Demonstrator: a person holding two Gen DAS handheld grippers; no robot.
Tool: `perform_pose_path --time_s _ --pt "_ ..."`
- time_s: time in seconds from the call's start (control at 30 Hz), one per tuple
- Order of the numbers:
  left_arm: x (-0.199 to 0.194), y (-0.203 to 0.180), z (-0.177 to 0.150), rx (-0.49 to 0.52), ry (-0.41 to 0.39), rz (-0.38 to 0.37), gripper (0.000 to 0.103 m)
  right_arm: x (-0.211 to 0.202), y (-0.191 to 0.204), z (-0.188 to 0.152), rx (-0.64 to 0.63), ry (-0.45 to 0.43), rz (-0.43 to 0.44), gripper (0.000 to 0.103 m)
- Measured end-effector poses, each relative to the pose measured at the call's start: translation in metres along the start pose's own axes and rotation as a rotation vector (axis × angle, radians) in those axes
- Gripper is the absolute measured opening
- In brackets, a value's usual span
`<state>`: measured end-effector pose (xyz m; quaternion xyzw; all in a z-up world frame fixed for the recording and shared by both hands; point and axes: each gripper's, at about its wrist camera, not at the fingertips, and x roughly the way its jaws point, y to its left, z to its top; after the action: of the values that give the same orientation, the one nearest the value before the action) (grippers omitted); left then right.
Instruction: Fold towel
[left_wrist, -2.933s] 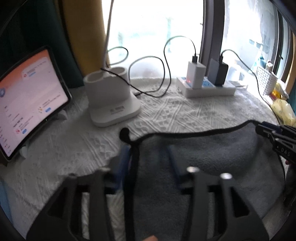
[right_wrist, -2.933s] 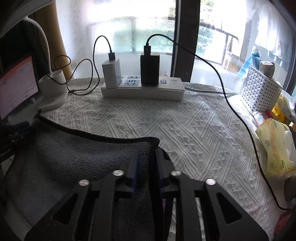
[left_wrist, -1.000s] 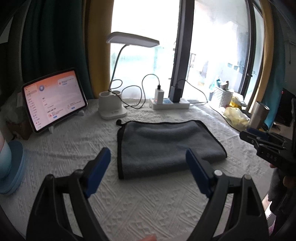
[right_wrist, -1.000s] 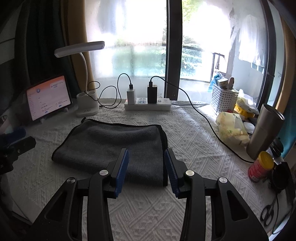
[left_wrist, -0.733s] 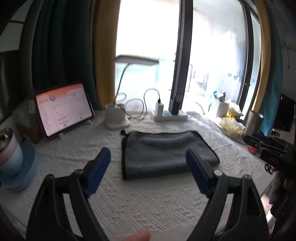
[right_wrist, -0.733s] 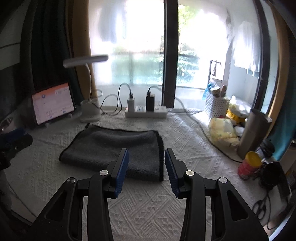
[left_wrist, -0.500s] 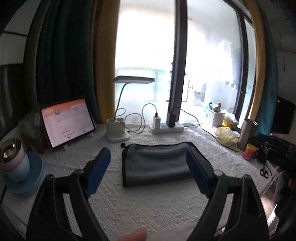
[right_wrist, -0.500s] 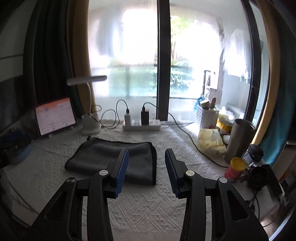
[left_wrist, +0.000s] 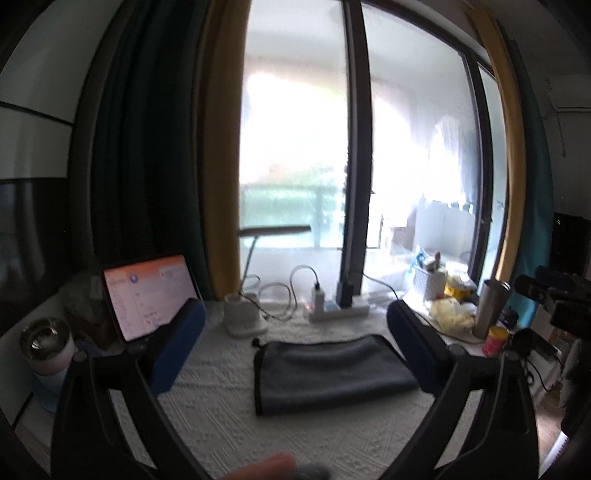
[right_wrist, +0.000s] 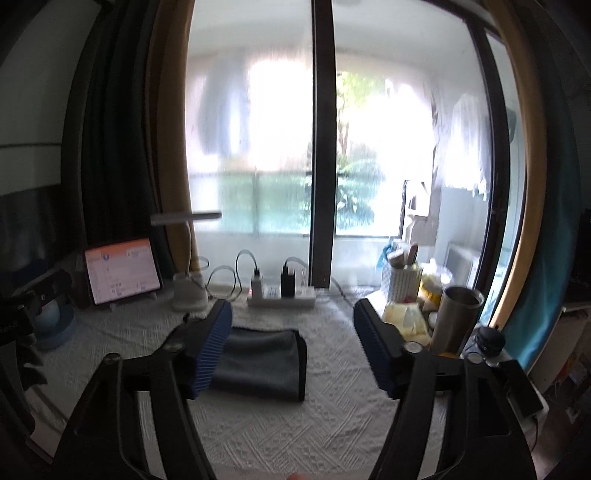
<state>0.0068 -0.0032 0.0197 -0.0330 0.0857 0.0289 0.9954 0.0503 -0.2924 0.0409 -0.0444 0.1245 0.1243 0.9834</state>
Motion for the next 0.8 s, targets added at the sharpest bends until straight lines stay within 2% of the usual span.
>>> perform_pose_path --time_s 0.1,0.37,0.8 --pt "0.0004 0.0010 0.0024 -0.004 0.007 -0.010 0.102 -0.0037 0.0004 0.0065 -0.001 -0.034 -0.002 0.080" --pt "-0.0004 -0.0026 0.0057 0.005 -0.002 -0.042 0.102 -0.0020 0.0023 0.0088 -0.001 -0.057 0.005 0.081" --pt "0.0009 -0.0059 0.0023 0.013 -0.005 -0.041 0.102 0.0037 -0.0007 0.0059 0.005 -0.049 0.001 0.081"
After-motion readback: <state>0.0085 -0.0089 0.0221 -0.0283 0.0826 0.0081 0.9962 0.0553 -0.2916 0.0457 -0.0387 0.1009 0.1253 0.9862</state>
